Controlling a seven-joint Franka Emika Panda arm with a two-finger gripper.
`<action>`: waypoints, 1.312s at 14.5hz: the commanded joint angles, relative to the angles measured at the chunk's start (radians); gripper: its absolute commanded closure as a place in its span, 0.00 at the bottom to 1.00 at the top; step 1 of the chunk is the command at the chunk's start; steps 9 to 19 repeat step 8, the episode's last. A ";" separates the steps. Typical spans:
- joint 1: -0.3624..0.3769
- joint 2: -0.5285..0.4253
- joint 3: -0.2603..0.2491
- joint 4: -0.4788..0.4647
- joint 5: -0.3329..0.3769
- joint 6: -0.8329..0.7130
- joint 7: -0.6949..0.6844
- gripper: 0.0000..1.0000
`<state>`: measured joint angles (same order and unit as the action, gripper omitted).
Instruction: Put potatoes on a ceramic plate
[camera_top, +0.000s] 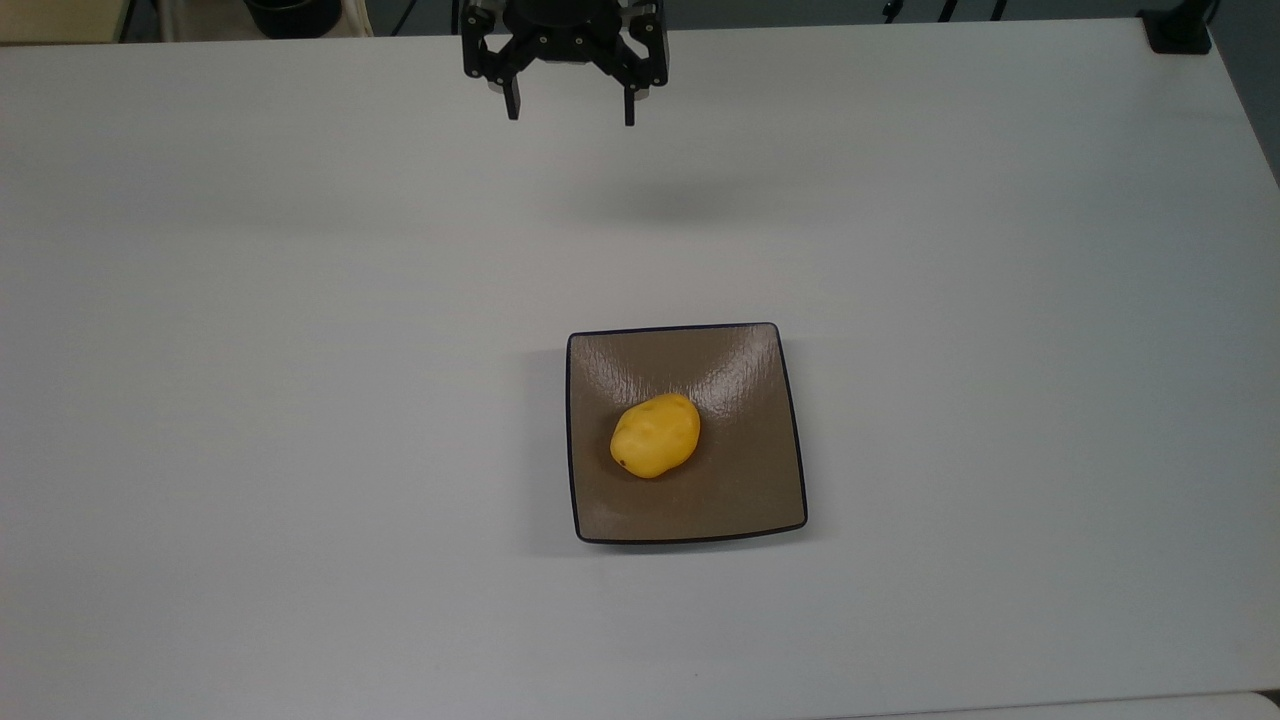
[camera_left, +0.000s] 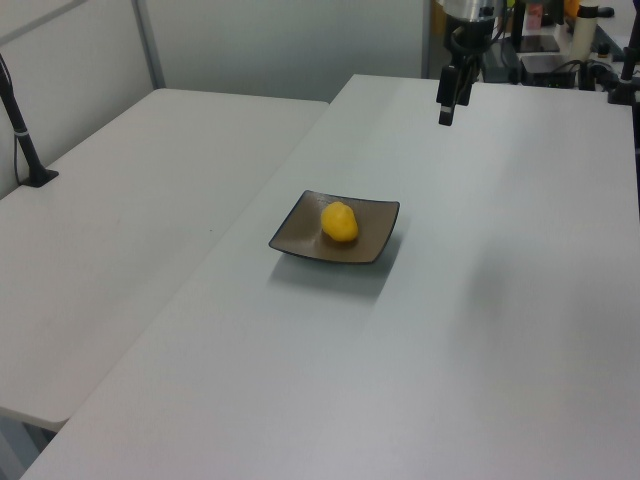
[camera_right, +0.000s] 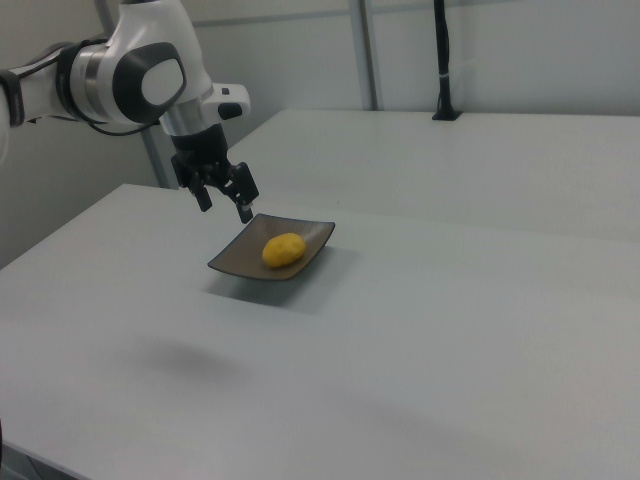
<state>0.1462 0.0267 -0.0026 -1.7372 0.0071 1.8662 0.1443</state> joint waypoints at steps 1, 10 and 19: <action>-0.030 -0.019 0.006 -0.031 0.022 0.028 -0.020 0.00; -0.042 -0.017 0.026 -0.033 0.022 0.021 -0.022 0.00; -0.042 -0.017 0.026 -0.033 0.022 0.021 -0.022 0.00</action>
